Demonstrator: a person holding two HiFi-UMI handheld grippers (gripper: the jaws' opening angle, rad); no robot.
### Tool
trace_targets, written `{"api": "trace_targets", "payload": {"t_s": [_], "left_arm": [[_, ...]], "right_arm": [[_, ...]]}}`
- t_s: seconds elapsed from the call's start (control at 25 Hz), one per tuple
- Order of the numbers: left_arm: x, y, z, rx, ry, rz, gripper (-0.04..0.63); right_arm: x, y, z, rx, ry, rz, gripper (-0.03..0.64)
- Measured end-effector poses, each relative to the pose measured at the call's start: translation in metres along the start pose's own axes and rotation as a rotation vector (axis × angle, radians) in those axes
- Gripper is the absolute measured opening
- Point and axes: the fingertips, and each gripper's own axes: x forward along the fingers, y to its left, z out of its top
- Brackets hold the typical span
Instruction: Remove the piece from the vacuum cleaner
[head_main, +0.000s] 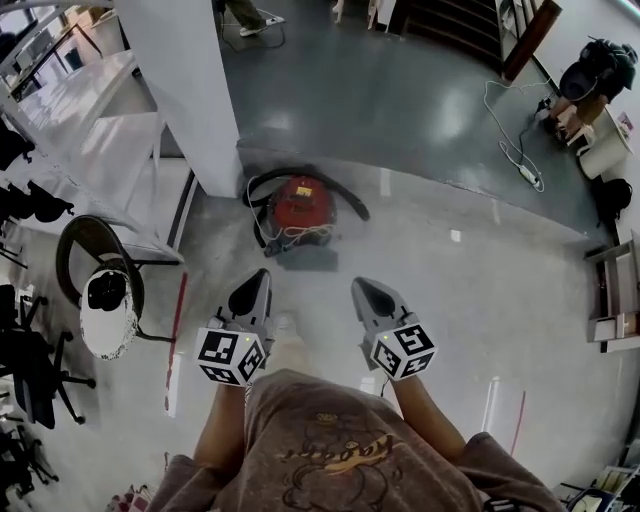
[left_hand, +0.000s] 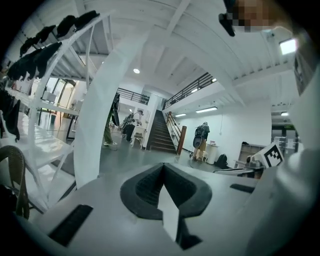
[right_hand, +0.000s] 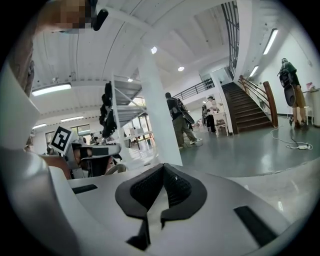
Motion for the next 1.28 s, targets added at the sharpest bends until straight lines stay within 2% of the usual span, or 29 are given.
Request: {"api": "trace_targets", "payload": {"t_s": [0.28, 0.52, 0.84, 1.16, 1.2, 1.28], "left_arm": [[0.053, 0.030, 0.025, 0.018, 0.029, -0.096, 0.003], [0.084, 0.041, 0.039, 0.036, 0.046, -0.154, 0.003], [0.105, 0.043, 0.049, 0.007, 0.029, -0.150, 0.003], [0.115, 0.039, 0.068, 0.003, -0.020, -0.148, 0.005], [0.117, 0.040, 0.068, 0.002, -0.022, -0.144, 0.015], [0.120, 0.041, 0.068, -0.004, -0.024, -0.139, 0.112]], "right_arm": [[0.057, -0.006, 0.025, -0.006, -0.014, -0.029, 0.000], [0.082, -0.013, 0.044, -0.001, -0.040, -0.033, 0.000], [0.088, -0.036, 0.065, -0.022, -0.059, -0.087, 0.000], [0.099, -0.050, 0.075, -0.016, -0.064, -0.033, 0.003], [0.101, -0.051, 0.076, -0.018, -0.066, -0.025, 0.007], [0.104, -0.053, 0.077, -0.016, -0.067, -0.010, 0.045]]}}
